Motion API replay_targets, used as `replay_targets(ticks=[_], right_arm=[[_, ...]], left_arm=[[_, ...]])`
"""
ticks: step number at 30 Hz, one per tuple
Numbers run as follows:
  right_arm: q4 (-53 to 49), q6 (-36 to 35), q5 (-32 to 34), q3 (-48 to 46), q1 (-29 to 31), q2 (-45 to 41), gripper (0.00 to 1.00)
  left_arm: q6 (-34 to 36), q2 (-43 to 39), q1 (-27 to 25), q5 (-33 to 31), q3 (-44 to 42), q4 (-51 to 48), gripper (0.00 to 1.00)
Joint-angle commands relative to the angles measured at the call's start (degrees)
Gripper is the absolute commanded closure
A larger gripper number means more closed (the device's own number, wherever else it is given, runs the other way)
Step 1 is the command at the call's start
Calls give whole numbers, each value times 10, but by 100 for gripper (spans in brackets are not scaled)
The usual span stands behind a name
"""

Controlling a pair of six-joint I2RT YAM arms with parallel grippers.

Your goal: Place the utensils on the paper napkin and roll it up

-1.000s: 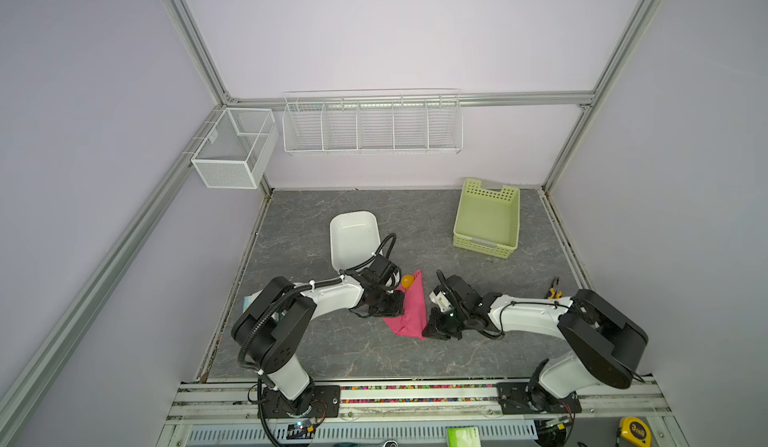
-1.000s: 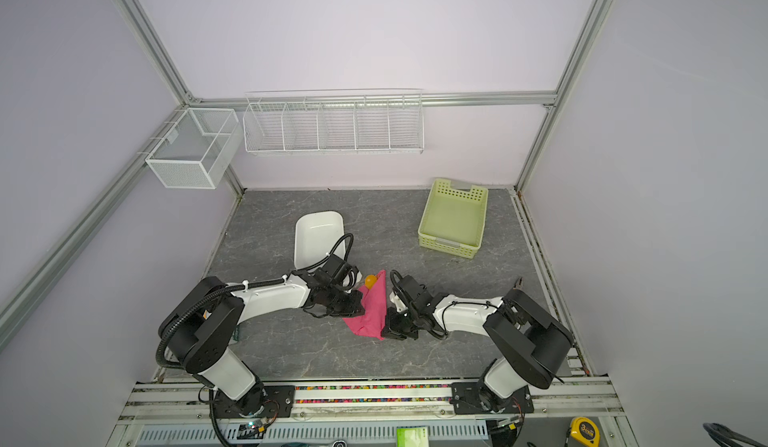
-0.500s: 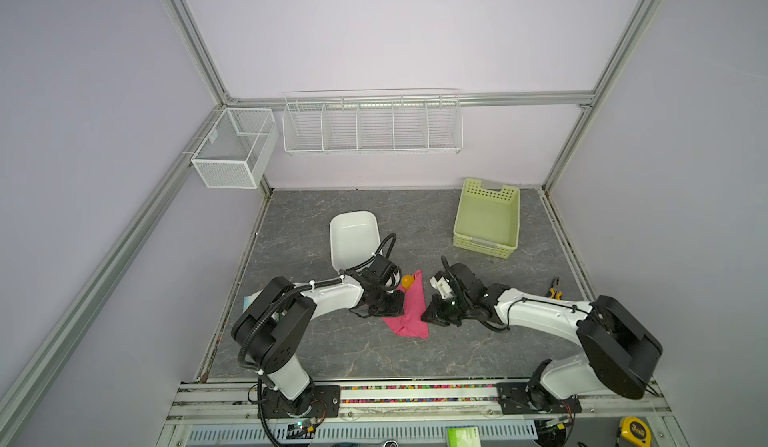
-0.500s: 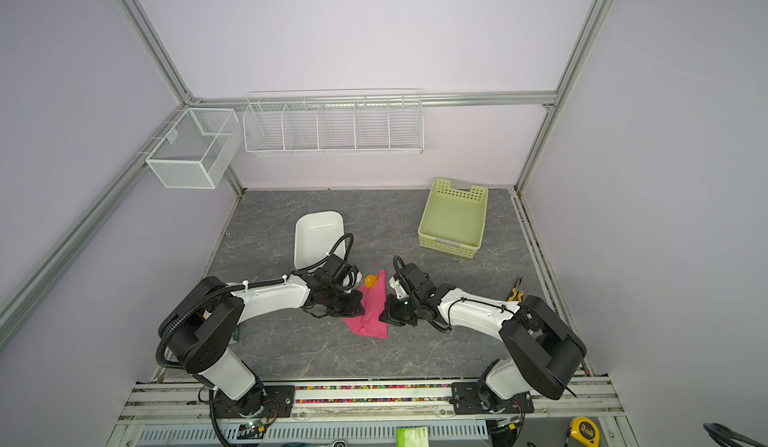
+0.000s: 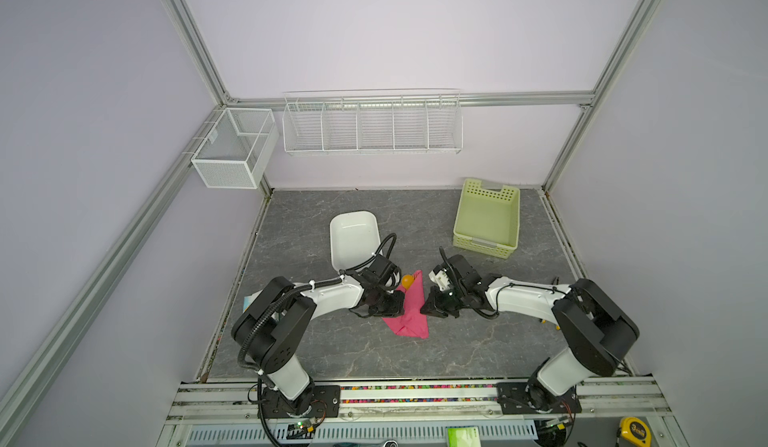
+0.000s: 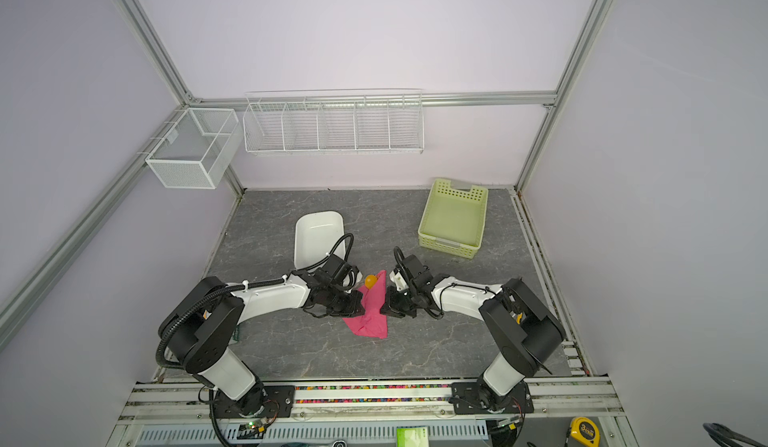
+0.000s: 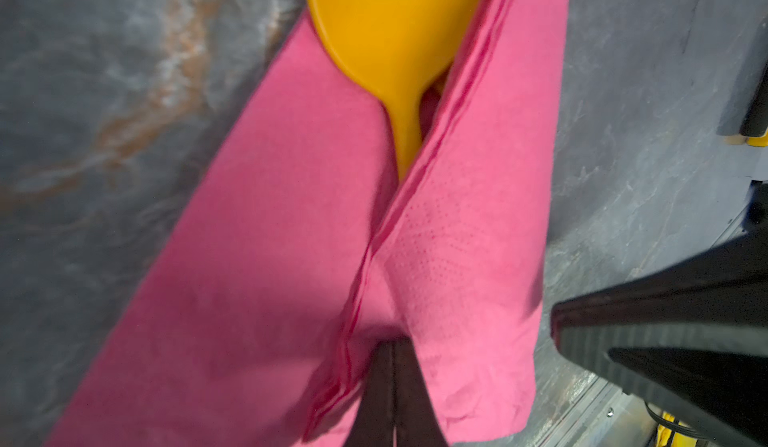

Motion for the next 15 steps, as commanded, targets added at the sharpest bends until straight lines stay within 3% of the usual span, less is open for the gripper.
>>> replay_targets(ticks=[1, 8, 15], right_arm=[[-23, -23, -2, -8, -8, 16, 93], [-78, -59, 23, 2, -15, 31, 93], [-93, -58, 23, 25, -14, -17, 93]], left_arm=[[9, 11, -3, -30, -15, -29, 100], [10, 10, -3, -30, -17, -33, 100], [10, 10, -3, -30, -16, -33, 100]])
